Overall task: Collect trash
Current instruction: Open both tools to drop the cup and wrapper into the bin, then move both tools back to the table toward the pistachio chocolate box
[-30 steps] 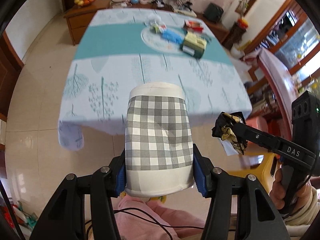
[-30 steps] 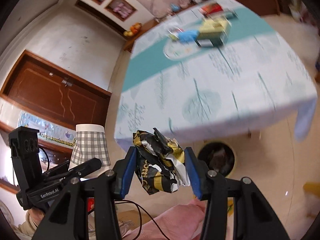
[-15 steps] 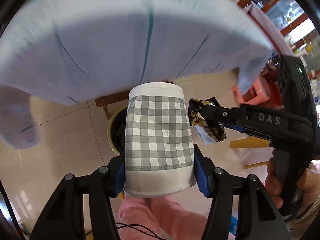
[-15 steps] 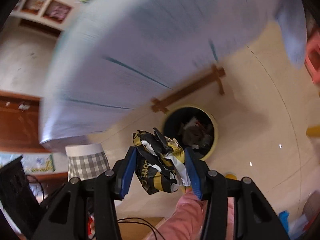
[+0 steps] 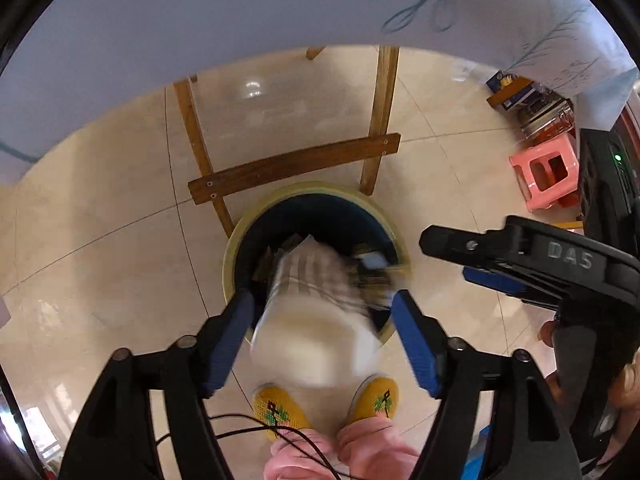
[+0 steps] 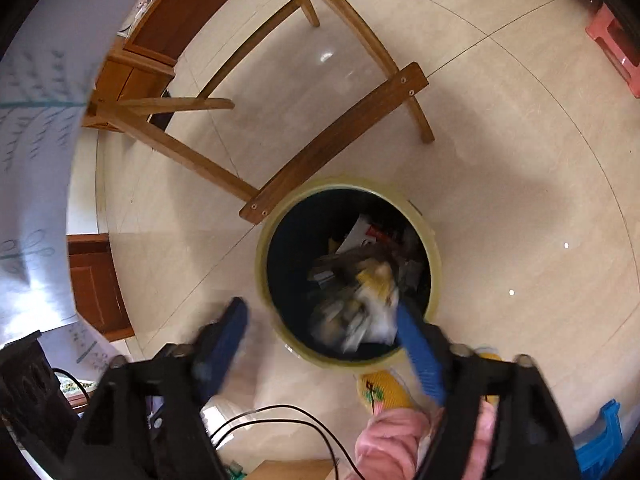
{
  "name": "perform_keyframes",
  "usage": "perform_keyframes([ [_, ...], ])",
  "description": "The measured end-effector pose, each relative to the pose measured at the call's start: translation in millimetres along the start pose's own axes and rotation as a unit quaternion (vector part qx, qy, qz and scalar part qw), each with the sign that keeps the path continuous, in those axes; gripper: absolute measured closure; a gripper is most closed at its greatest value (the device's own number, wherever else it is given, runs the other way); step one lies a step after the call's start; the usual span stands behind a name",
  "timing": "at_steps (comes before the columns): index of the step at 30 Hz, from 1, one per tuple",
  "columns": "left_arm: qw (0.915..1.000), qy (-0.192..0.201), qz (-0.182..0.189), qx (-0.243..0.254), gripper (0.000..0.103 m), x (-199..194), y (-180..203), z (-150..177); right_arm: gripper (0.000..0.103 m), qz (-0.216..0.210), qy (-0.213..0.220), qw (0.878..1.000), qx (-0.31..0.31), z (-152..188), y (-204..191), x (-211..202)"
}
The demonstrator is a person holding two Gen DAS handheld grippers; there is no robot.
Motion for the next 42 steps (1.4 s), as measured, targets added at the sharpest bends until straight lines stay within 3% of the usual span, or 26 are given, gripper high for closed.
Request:
perform_keyframes([
  [2,1.0,0.002,-0.007,0.006,0.027,0.8,-4.1,-1.0,0.019,0.003,0.0,1.0,0.003,0.8,2.5,-1.1],
  [4,0.9999,0.003,-0.009,0.007,0.017,-1.4,-7.2,-3.9,0.019,0.0,-0.004,1.0,0.006,2.1,1.2,-5.0],
  [10,0.9999,0.008,-0.004,-0.007,0.016,-41.8,0.5,-12.9,0.019,-0.01,0.006,1.0,-0.029,3.0,-18.8,-40.3],
  [16,0.9995,0.03,0.004,0.005,0.016,-117.6,22.9,-37.8,0.019,-0.022,0.019,0.999,-0.04,0.1,-43.8,-96.2],
  [26,0.9947,0.102,-0.006,0.005,0.016,-264.5,36.1,-122.9,0.019,-0.042,0.067,0.992,-0.099,-21.4,-113.9,-228.1],
  [35,0.9865,0.158,0.012,0.04,0.016,-387.2,61.9,-193.4,0.019,-0.058,0.134,0.974,-0.171,-49.6,-183.8,-348.5],
  [42,0.9789,0.194,0.027,0.058,0.016,-449.0,75.1,-237.0,0.019,-0.068,0.22,0.948,-0.221,-72.3,-237.8,-422.3],
])
Point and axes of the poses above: each gripper's, at about its wrist camera, not at the fingertips, and x roughly the way its jaws point, y to its right, z to its underside, the point moved 9 cm from there along x, roughly the way its jaws point, and after that the axes turned 14 degrees about y, right-handed, at the moved point
